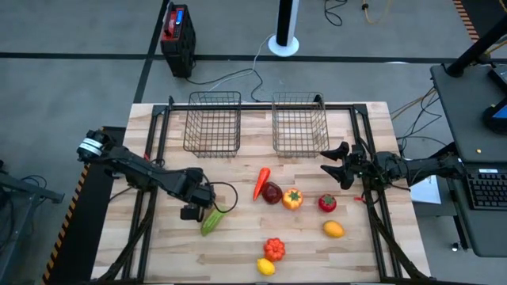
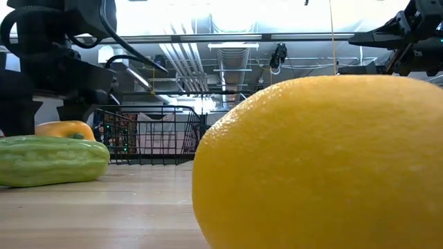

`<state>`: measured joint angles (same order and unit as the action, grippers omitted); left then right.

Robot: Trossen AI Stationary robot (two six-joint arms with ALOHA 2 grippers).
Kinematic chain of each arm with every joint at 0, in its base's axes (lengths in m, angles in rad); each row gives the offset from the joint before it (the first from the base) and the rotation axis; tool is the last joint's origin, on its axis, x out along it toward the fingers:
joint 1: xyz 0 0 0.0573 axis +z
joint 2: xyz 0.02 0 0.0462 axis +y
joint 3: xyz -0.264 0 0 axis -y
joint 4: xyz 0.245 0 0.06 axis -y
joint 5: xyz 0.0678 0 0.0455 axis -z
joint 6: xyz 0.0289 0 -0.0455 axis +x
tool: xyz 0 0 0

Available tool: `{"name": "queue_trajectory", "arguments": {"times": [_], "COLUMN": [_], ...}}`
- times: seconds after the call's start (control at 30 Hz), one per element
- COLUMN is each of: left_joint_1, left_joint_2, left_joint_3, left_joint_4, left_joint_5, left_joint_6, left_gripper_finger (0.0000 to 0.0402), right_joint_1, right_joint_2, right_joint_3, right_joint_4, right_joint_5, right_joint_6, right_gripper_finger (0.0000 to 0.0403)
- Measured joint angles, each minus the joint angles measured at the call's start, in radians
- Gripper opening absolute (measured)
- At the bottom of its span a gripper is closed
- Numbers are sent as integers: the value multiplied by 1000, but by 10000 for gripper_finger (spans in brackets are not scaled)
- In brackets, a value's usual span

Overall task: Sort produce into baskets
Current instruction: Put the yellow bill pepper into the black wire basket

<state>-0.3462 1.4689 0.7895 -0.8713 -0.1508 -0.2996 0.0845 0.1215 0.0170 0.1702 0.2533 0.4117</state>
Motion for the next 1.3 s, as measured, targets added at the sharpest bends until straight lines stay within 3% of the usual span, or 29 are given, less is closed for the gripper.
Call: {"name": "queue_trajectory", "arguments": {"times": [0.13,0.27,0.5,0.7,0.97,1.3], "left_joint_1": [0,0,3,50,310,718], "left_joint_2": [1,-21,-63,-69,-66,26], "left_joint_3": [2,19,239,510,739,788], "left_joint_4": [0,-20,-167,-360,-413,-410], "left_joint_5": [0,14,31,-190,-209,-119], "left_joint_6": [-5,-32,-49,113,410,635], "left_gripper_finger": [302,302,302,303,303,303], "right_joint_1": [0,0,0,0,0,0], "right_joint_2": [0,0,0,0,0,0], "right_joint_3": [0,0,0,0,0,0], "right_joint_4": [-1,-1,-1,-1,-1,-1], "right_joint_5": [0,0,0,0,0,0], "right_joint_6": [0,0,10,11,26,42], "right_gripper_finger": [325,325,325,325,325,325]}}
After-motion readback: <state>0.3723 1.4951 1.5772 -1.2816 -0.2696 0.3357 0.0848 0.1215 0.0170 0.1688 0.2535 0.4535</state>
